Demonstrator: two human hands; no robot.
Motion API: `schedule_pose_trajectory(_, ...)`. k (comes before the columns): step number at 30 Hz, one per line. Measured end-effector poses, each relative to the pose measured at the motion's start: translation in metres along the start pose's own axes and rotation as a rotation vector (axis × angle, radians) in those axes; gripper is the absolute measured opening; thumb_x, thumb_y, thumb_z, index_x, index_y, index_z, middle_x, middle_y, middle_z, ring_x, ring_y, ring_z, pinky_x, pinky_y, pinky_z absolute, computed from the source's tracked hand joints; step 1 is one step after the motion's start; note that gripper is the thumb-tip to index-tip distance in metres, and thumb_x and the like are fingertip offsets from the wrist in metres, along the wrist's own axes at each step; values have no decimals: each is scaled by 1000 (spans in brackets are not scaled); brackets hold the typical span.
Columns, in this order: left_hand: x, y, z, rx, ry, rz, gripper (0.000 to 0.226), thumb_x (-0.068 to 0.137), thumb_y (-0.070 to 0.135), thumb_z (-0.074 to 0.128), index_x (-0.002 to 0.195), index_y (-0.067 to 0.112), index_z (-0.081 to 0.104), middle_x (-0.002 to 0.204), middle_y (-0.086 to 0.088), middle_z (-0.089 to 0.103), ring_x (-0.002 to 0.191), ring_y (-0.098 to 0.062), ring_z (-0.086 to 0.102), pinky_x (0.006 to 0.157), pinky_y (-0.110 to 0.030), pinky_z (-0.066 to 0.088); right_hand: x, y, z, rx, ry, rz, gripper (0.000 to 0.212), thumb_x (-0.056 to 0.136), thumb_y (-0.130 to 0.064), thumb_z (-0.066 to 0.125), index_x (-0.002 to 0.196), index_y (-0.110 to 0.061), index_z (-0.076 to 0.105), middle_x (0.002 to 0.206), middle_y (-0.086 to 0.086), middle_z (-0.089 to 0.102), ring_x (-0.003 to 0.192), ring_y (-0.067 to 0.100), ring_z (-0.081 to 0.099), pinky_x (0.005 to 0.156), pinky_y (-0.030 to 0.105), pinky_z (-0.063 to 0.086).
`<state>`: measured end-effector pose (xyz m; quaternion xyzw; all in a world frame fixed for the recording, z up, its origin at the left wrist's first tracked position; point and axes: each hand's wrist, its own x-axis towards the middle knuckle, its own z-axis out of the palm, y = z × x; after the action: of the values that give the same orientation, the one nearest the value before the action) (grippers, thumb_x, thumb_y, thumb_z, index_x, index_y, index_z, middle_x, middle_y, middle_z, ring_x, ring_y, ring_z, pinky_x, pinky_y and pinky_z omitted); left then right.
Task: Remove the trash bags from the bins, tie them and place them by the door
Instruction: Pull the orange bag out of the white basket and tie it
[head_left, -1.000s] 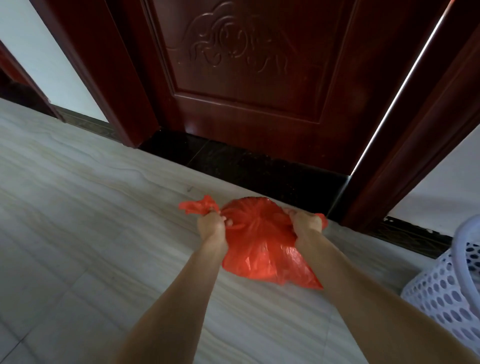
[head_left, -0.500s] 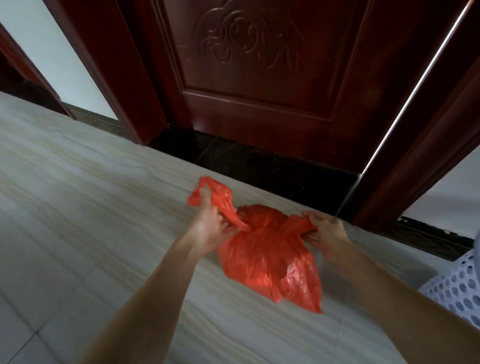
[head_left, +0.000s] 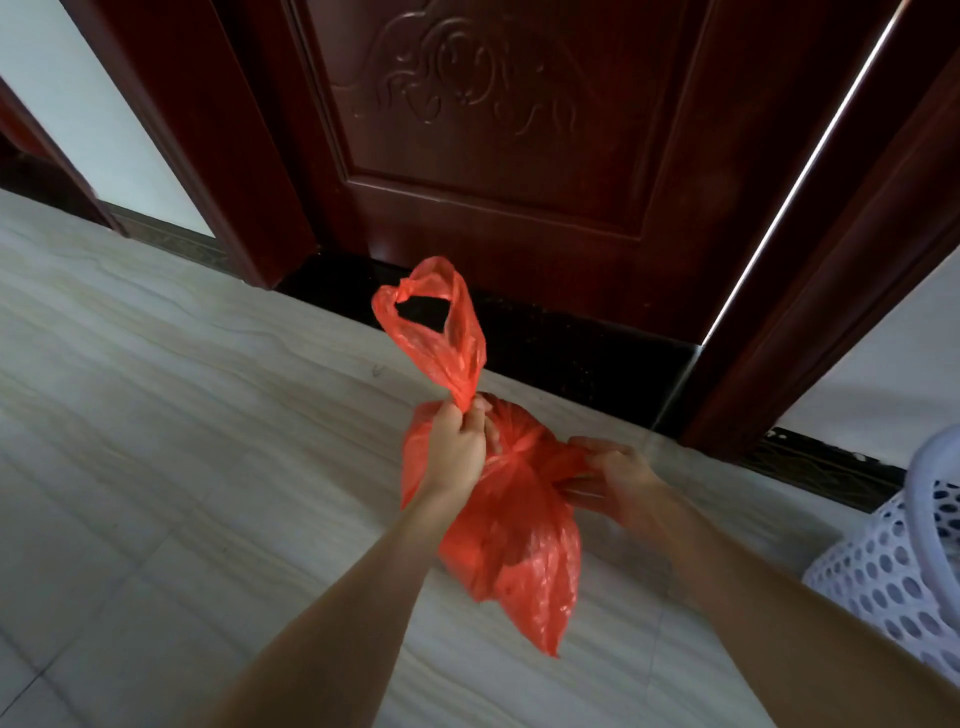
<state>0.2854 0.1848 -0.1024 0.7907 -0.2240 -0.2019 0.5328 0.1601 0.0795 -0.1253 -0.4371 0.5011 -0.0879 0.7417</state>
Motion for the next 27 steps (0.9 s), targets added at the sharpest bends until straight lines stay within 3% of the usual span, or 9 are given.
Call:
schedule_pose_trajectory(4, 3, -2, 12, 412, -83, -24, 23, 96, 12, 39, 113, -1, 48, 107, -29, 62, 103, -40, 59, 85, -42, 41, -2, 2, -1, 5, -91, 44, 39, 86, 6, 36, 116, -7, 59, 85, 9, 65, 80, 22, 61, 71, 33, 51)
schedule_pose_trajectory(9, -2, -2, 8, 693, -510, -156, 98, 80, 53, 55, 148, 15, -4, 151, -18, 26, 137, -32, 32, 111, -40, 27, -2, -19, -5, 217, -121, -29, 33, 83, -1, 33, 85, -12, 64, 85, 3, 60, 80, 14, 54, 70, 26, 44)
schedule_pose_trajectory(12, -3, -7, 13, 919, -516, -164, 123, 64, 80, 51, 148, 18, -13, 153, -19, 19, 138, -33, 30, 111, -43, 26, -7, -33, -11, 275, -214, -106, 30, 73, -1, 34, 57, -9, 59, 67, 6, 61, 72, 21, 55, 76, 30, 44)
schedule_pose_trajectory(15, -8, -9, 21, 1103, -392, -144, 109, 73, 82, 35, 149, 13, -3, 146, -20, 32, 130, -35, 41, 104, -43, 33, -17, -44, -9, 176, -444, -110, 22, 61, -8, 36, 43, -12, 49, 58, 5, 57, 69, 24, 58, 86, 39, 44)
schedule_pose_trajectory(18, -6, -11, 22, 1099, -355, -104, 75, 91, 61, 25, 148, 14, 14, 141, -18, 41, 125, -36, 46, 100, -42, 36, -15, -51, -9, 353, -413, -128, 18, 56, -10, 43, 39, -13, 49, 62, 7, 61, 66, 25, 62, 76, 37, 51)
schedule_pose_trajectory(20, -4, -10, 16, 1000, -390, -65, 57, 95, 50, 23, 141, 16, 33, 136, -16, 50, 123, -36, 50, 100, -40, 38, -5, -52, -12, 495, -211, -187, 18, 67, -6, 47, 52, -14, 55, 77, 10, 68, 73, 24, 66, 70, 31, 53)
schedule_pose_trajectory(23, -4, -10, 0, 808, -443, -36, 50, 97, 47, 29, 132, 18, 49, 136, -15, 52, 126, -31, 47, 103, -33, 36, 9, -46, -18, 109, 106, -220, 19, 90, -15, 48, 104, -21, 58, 114, 5, 60, 100, 22, 56, 77, 33, 48)
schedule_pose_trajectory(25, -4, -14, -11, 709, -458, -10, 47, 94, 46, 40, 132, 20, 50, 138, -12, 51, 128, -27, 46, 104, -30, 34, 14, -34, -17, -115, 100, -114, 55, 86, -35, 59, 136, -26, 39, 122, 0, 50, 108, 22, 49, 85, 37, 47)
schedule_pose_trajectory(27, -3, -21, -16, 592, -459, 0, 47, 88, 48, 53, 127, 23, 55, 134, -10, 55, 125, -25, 50, 106, -34, 38, 15, -28, -9, -171, 25, -6, 70, 79, -53, 61, 138, -23, 36, 123, 1, 51, 106, 22, 53, 83, 37, 49)
